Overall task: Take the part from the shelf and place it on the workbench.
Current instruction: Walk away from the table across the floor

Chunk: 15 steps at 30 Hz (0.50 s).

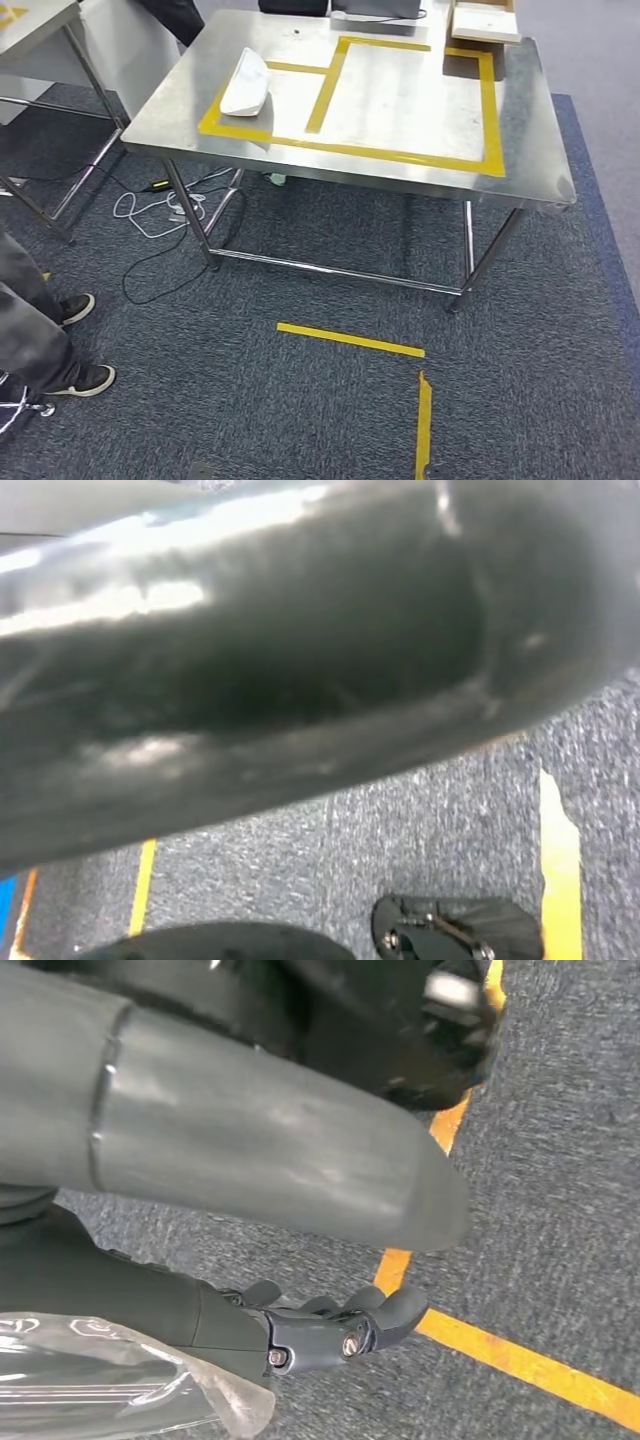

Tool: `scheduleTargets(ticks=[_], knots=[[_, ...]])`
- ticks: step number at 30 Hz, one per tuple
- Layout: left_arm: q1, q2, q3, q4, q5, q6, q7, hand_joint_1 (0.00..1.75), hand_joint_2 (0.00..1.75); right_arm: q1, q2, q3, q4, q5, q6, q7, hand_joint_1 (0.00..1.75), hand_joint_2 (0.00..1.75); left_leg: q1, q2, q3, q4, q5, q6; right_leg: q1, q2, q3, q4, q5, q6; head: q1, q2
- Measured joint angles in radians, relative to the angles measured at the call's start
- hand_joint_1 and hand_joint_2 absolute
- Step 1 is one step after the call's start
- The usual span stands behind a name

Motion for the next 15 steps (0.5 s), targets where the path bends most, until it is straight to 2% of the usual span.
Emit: scheduleTargets(ticks=[1,2,3,4,6,8,9,10,12,14,15], knots=[[0.0,0.001,-0.001,0.001,-0.004,0.004,-0.002,0.0,0.0,0.002,-0.001,-0.001,0.0,-0.004,0.0,0.0,0.0,0.0,0.001,-0.011,0.0,0.004,-0.001,-0.001,-0.002,0.002,0.008,-0.024,0.028,0.002,0.0,0.0],[-0.001,0.001,-0.003,0.001,-0.008,0.008,-0.003,0.0,0.0,0.003,-0.001,-0.002,0.0,-0.006,0.0,0.001,0.0,0.0,0.002,-0.023,-0.001,0.01,-0.003,-0.004,-0.006,0.008,0.032,-0.079,0.069,0.005,0.0,0.0],[-0.002,0.002,-0.004,0.001,-0.01,0.014,-0.004,0.0,0.0,0.003,-0.001,-0.003,0.0,-0.008,0.001,0.002,0.0,0.0,0.003,-0.034,-0.003,0.017,-0.005,-0.008,-0.01,0.026,0.059,-0.137,0.097,0.008,0.0,0.0],[-0.004,0.002,-0.004,0.001,-0.009,0.02,-0.006,0.0,0.0,0.004,-0.001,-0.004,0.0,-0.01,0.001,0.003,0.0,0.0,0.004,-0.046,-0.009,0.028,-0.009,-0.014,-0.015,0.05,0.083,-0.19,0.114,0.009,0.001,0.0],[-0.01,0.004,-0.003,0.001,0.003,0.028,-0.015,0.0,0.0,0.004,-0.001,-0.006,0.0,-0.014,0.0,0.004,0.0,0.0,0.004,-0.067,-0.029,0.046,-0.008,-0.025,-0.019,0.082,0.103,-0.233,0.109,0.007,0.002,0.0],[-0.012,0.005,0.001,0.002,0.021,0.025,-0.032,0.0,0.0,0.005,0.0,-0.008,0.0,-0.021,-0.002,0.004,0.0,0.0,0.006,-0.084,-0.047,0.054,-0.003,-0.036,-0.018,0.068,0.103,-0.236,0.107,-0.001,0.002,0.0],[-0.01,0.005,0.004,0.002,0.027,0.023,-0.039,0.0,0.0,0.005,0.002,-0.009,0.0,-0.023,-0.002,0.002,0.0,0.0,0.006,-0.076,-0.054,0.061,-0.007,-0.042,-0.019,0.056,0.102,-0.236,0.11,-0.005,0.001,0.0],[-0.01,0.004,0.006,0.002,0.028,0.02,-0.043,0.0,0.0,0.004,0.003,-0.011,0.0,-0.025,-0.003,0.0,0.0,0.0,0.006,-0.057,-0.064,0.082,-0.021,-0.047,-0.02,0.044,0.101,-0.237,0.112,-0.011,-0.002,0.0],[-0.012,0.003,0.007,0.003,0.013,0.012,-0.032,0.0,0.0,0.004,0.007,-0.013,0.0,-0.018,-0.004,-0.012,0.0,0.0,0.005,-0.008,-0.108,0.183,-0.078,-0.056,-0.018,0.014,0.1,-0.238,0.115,-0.019,-0.009,0.0],[-0.016,0.001,0.003,0.004,-0.014,-0.005,0.004,0.0,0.0,0.004,0.009,-0.011,0.0,0.007,-0.008,-0.028,0.0,0.0,0.008,0.009,-0.158,0.303,-0.13,-0.06,-0.015,-0.02,0.098,-0.237,0.114,-0.022,-0.012,0.0],[-0.016,0.0,0.001,0.005,-0.024,-0.015,0.026,0.0,0.0,0.004,0.01,-0.008,0.0,0.022,-0.011,-0.035,0.0,0.0,0.008,0.01,-0.166,0.327,-0.132,-0.06,-0.014,-0.035,0.097,-0.237,0.114,-0.023,-0.013,0.0]])
